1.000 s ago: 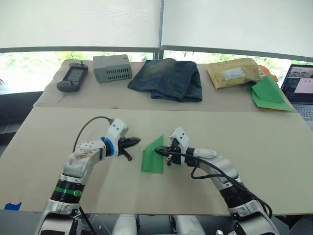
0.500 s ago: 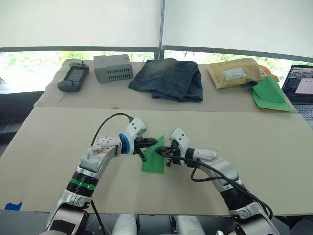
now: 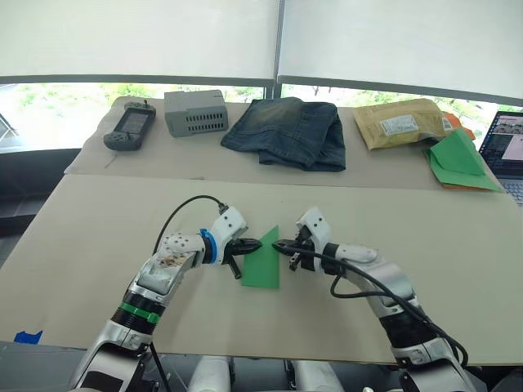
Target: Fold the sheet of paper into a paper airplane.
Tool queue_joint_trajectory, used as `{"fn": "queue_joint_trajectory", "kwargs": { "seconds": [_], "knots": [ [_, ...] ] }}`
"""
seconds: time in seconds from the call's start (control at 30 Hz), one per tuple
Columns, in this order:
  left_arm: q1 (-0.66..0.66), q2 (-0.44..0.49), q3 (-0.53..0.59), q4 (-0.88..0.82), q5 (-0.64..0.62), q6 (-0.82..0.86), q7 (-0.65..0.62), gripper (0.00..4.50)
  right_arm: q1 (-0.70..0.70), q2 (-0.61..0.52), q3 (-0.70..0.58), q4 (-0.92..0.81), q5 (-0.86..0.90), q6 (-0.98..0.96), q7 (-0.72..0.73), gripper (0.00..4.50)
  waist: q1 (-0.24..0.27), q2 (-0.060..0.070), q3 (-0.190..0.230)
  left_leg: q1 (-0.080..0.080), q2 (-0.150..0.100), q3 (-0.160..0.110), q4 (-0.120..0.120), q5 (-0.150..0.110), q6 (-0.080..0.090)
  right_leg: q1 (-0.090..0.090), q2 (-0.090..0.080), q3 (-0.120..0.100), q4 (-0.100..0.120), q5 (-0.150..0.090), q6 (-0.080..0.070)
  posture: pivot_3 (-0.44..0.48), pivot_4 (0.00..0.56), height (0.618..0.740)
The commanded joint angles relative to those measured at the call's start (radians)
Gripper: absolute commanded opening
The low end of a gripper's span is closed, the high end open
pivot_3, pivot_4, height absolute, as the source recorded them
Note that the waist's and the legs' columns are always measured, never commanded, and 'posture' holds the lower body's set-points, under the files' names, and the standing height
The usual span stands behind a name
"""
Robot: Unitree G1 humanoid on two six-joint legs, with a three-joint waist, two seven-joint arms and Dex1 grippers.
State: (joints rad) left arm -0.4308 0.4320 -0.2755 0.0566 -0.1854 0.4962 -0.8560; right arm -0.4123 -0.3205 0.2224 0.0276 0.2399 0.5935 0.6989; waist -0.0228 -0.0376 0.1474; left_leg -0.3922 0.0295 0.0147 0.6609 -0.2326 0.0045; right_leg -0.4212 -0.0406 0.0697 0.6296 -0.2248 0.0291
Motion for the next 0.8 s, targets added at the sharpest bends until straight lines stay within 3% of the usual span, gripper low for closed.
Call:
{"fn": "queue_joint_trajectory", "kwargs": {
  "seconds": [0.03,0.27,0.53,0.8],
  "knots": [
    [0.013,-0.004,-0.019,0.019,0.022,-0.001,0.001,0.0,-0.038,0.019,0.004,0.132,-0.036,-0.093,0.006,0.09,-0.001,0.0,0.0,0.0,0.0,0.0,0.0,0.0,0.0,0.0,0.0,0.0,0.0,0.0,0.0,0.0,0.15,0.74],
    [0.021,-0.004,-0.02,0.018,0.03,-0.01,0.002,0.0,-0.139,0.045,0.009,0.364,-0.084,-0.232,0.026,0.09,-0.012,0.0,0.0,0.003,0.0,0.0,0.0,0.0,0.0,0.002,0.0,0.0,0.001,0.0,0.0,0.0,0.15,0.74],
    [0.022,-0.036,-0.009,0.027,0.047,-0.017,0.048,0.0,-0.096,0.044,0.019,0.308,-0.094,-0.238,0.045,0.09,-0.011,0.0,0.0,0.003,0.0,0.0,0.0,0.0,0.0,0.003,0.0,0.0,0.001,0.0,0.0,0.0,0.15,0.74],
    [0.052,-0.061,-0.065,0.021,0.099,0.005,0.095,0.0,-0.113,0.086,-0.009,0.302,-0.103,-0.378,0.01,0.09,-0.013,0.0,0.0,0.002,0.0,0.0,0.0,0.0,0.0,0.002,0.0,0.0,0.001,0.0,0.0,0.0,0.15,0.74]
  ]
}}
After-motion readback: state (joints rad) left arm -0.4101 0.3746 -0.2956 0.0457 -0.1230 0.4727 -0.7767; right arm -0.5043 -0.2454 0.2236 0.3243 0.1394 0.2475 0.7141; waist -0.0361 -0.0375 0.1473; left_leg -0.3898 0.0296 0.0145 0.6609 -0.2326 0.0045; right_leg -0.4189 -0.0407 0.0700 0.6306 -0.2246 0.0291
